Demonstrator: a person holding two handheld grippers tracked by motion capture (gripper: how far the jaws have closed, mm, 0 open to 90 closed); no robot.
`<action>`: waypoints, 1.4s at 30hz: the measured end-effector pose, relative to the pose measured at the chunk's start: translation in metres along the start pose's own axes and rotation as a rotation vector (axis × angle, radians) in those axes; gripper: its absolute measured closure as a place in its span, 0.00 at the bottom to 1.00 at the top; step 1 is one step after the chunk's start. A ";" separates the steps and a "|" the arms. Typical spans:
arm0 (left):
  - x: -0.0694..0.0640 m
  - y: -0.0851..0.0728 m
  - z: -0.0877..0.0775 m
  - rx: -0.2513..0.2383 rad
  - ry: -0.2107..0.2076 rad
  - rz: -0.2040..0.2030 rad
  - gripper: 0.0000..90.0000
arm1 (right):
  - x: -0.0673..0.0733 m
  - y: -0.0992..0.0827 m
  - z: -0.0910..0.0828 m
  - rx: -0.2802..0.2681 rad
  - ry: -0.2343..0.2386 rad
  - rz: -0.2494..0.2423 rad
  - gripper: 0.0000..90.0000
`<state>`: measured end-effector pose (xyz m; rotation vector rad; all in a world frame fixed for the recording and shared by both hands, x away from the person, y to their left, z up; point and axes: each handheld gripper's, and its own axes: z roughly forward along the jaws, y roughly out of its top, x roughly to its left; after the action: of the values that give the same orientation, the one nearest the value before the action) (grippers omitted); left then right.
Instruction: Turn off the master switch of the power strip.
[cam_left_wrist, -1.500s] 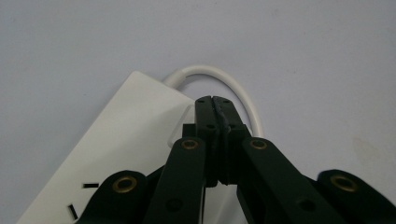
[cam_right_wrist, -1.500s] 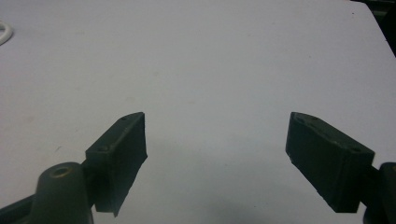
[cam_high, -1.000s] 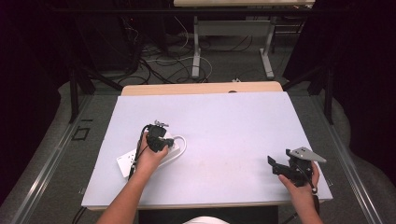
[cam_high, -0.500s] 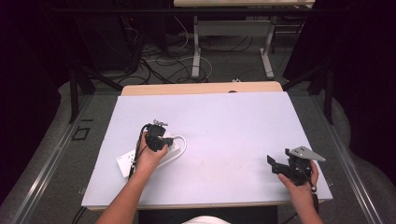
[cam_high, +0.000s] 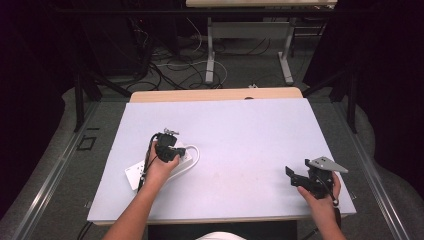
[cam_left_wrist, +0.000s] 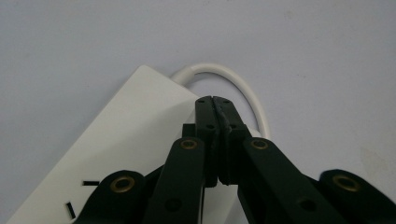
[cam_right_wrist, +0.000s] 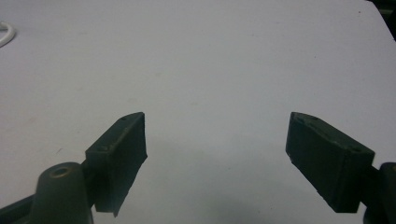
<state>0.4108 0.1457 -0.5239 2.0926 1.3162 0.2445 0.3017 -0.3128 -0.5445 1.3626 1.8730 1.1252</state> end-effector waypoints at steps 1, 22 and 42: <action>0.000 0.000 0.000 0.000 -0.001 0.000 1.00 | 0.000 0.000 0.000 0.003 -0.001 0.000 0.22; 0.002 0.001 -0.001 0.004 -0.044 0.005 0.78 | 0.001 -0.001 -0.001 -0.010 -0.001 0.012 0.22; 0.002 -0.001 -0.004 -0.067 -0.037 0.094 0.43 | -0.001 -0.001 0.001 -0.014 0.003 0.016 0.22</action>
<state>0.4091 0.1494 -0.5215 2.0947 1.1742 0.2857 0.3030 -0.3136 -0.5459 1.3714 1.8556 1.1466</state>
